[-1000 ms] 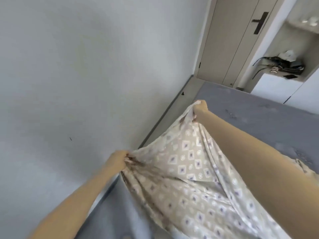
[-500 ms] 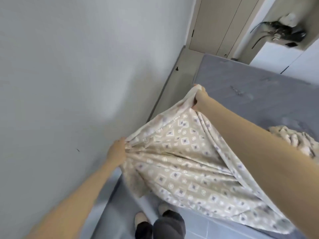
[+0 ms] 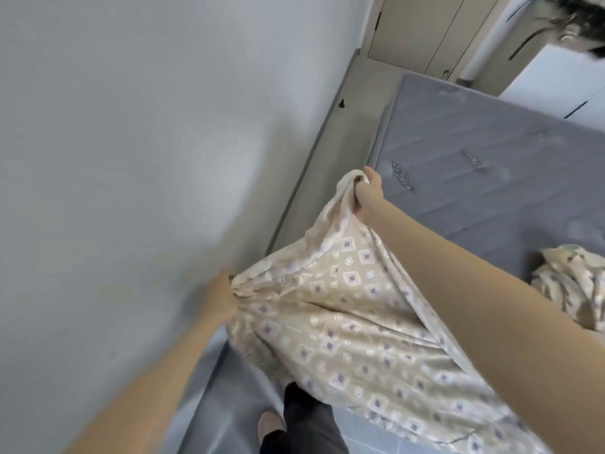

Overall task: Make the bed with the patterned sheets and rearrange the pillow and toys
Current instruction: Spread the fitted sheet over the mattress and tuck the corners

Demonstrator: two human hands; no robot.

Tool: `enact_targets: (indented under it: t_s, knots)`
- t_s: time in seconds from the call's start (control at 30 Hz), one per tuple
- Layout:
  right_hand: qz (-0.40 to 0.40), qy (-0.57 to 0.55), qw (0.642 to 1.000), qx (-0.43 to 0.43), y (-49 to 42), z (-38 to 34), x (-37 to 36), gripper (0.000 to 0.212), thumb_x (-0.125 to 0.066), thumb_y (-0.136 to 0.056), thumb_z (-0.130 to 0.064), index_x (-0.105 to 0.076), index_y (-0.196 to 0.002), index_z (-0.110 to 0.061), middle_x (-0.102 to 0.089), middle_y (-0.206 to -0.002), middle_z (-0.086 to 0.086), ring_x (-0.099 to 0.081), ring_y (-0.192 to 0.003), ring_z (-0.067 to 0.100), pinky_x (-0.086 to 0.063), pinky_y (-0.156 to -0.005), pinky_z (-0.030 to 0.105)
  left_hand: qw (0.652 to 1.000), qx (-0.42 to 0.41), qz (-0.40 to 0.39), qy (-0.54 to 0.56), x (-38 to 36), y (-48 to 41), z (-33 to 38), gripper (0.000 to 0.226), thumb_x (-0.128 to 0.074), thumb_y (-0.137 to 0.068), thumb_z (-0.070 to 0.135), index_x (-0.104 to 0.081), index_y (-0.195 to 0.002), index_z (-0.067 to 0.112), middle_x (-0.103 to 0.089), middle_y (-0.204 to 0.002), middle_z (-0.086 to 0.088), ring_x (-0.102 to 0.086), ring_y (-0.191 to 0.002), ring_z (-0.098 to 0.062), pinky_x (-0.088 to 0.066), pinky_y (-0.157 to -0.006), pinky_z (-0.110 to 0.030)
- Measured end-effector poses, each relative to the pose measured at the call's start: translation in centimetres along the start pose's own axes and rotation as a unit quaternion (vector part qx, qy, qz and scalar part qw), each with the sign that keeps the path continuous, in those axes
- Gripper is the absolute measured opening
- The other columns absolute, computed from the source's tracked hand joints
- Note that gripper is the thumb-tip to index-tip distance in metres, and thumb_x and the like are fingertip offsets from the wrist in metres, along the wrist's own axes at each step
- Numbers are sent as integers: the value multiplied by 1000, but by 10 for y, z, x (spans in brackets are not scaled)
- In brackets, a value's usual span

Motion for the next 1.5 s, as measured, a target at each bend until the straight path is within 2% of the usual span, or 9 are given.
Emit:
enact_targets:
  t_s: [0.1,0.2,0.3,0.37,0.6,0.7,0.87,1.2,1.5]
  knots:
    - [-69,62,996,12,-25,13,-1,70,-38,-91,11,-26,-147,-28,-39,-118,1,-51,-99,16,-45,-92,33,1000,10,-13,2,-11,-17,14,23,-61,-86,14,-56,-108,12,-62,-107,-9,-59,-98,-30,-39,-68,-26]
    - [-96,81,991,-38,-32,36,5,59,-35,-93,6,-33,-145,-23,-46,-117,7,-53,-99,21,-44,-86,34,998,5,-43,38,-22,-26,33,10,-59,-83,12,-54,-77,19,-61,-79,-2,-59,-76,-25,-37,-50,-22]
    - [-101,121,986,-63,-30,52,17,48,-40,-96,1,-41,-140,-18,-45,-121,8,-52,-106,22,-46,-89,38,994,10,-88,59,-27,-30,47,30,-52,-91,11,-55,-121,14,-60,-118,-7,-59,-102,-25,-47,-77,-24]
    - [-99,128,984,-70,-24,58,27,43,-44,-96,-2,-46,-136,-17,-48,-115,6,-51,-99,20,-46,-94,38,994,-8,-92,64,-24,-29,58,35,-47,-94,13,-51,-129,12,-56,-130,-8,-54,-116,-25,-42,-91,-27]
    - [-70,107,991,-41,34,59,60,32,-48,-96,-6,-54,-126,-14,-56,-107,5,-56,-81,17,-50,-68,27,975,-52,-86,197,-5,8,95,32,-44,-94,11,-55,-123,16,-61,-121,-5,-60,-106,-25,-47,-91,-31]
    - [-51,71,996,-15,82,60,80,26,-48,-96,-6,-56,-120,-15,-59,-109,5,-58,-88,21,-51,-73,30,957,-85,-86,264,7,43,105,29,-44,-94,8,-56,-120,14,-63,-114,-5,-62,-89,-20,-46,-73,-24]
    - [-43,18,998,43,179,58,127,24,-46,-97,-5,-56,-115,-17,-63,-111,2,-62,-90,22,-51,-87,37,928,-132,-110,332,27,121,123,28,-47,-94,9,-56,-119,17,-64,-103,2,-62,-80,-14,-48,-77,-25]
    - [44,-72,981,177,355,70,266,23,-49,-97,-8,-57,-119,-13,-69,-110,4,-67,-86,21,-54,-85,35,868,-303,-196,342,26,283,189,23,-48,-97,16,-61,-114,24,-69,-105,8,-68,-89,-11,-53,-83,-26]
    - [167,-132,962,173,439,133,444,21,-55,-96,-14,-59,-116,-11,-70,-109,4,-68,-87,23,-53,-87,38,837,-364,-313,264,-104,408,261,23,-47,-98,14,-63,-103,30,-70,-105,7,-69,-91,-14,-53,-86,-29]
Point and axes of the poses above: each hand's wrist, its own y-axis away from the middle knuckle, its own x-axis out of the back of the hand, z = x × y, the point moved 1 cm from there along -y, towards the middle knuckle
